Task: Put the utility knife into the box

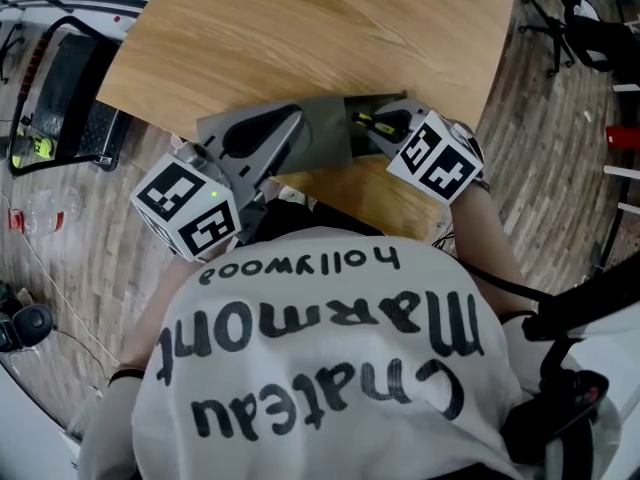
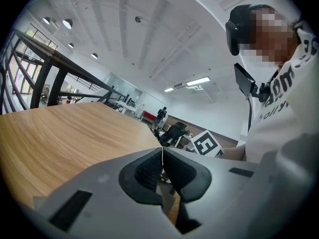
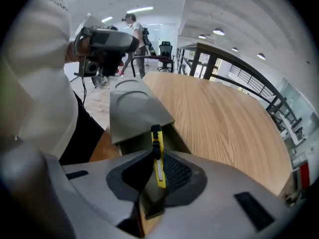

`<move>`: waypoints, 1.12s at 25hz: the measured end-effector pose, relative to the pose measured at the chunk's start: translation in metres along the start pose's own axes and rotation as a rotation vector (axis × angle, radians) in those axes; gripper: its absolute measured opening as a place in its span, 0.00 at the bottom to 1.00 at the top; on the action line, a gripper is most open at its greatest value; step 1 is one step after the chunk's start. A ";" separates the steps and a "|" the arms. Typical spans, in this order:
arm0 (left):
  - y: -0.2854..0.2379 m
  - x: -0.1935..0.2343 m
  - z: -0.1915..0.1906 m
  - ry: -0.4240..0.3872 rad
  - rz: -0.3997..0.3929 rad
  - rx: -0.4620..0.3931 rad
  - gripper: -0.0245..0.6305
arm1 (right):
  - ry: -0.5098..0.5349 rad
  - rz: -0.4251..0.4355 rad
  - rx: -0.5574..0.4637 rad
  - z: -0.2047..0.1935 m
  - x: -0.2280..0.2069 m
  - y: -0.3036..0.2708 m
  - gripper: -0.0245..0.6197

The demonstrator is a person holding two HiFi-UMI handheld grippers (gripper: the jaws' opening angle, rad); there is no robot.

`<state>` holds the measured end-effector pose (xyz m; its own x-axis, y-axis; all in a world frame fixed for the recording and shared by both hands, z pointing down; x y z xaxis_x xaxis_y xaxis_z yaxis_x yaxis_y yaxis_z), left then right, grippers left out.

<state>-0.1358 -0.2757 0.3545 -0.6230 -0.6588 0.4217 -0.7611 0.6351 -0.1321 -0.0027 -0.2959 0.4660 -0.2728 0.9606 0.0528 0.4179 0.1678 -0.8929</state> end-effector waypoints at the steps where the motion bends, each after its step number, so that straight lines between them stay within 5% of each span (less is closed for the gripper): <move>1: 0.002 0.001 0.001 0.002 0.004 -0.003 0.05 | 0.013 -0.002 0.034 -0.002 0.000 -0.004 0.14; 8: -0.002 -0.004 0.000 0.007 0.034 -0.012 0.05 | 0.029 0.036 0.204 -0.033 -0.007 -0.014 0.14; 16: 0.004 -0.002 -0.002 0.000 0.072 -0.011 0.05 | 0.004 0.099 0.286 -0.038 -0.006 -0.024 0.14; 28: 0.010 0.003 0.003 0.019 0.087 -0.028 0.05 | 0.002 0.163 0.249 -0.031 -0.002 -0.027 0.14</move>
<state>-0.1461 -0.2724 0.3519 -0.6826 -0.5935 0.4265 -0.6991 0.7004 -0.1442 0.0136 -0.2960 0.5038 -0.2179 0.9708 -0.1001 0.2302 -0.0486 -0.9719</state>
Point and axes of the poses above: the fingertips, and each gripper's own axes: y backward along the fingers, x to its left, z out of its top, the point moved 2 cm from there along y, backward along the fingers, and after that the axes turned 4 degrees about -y, right-handed, at the moved point
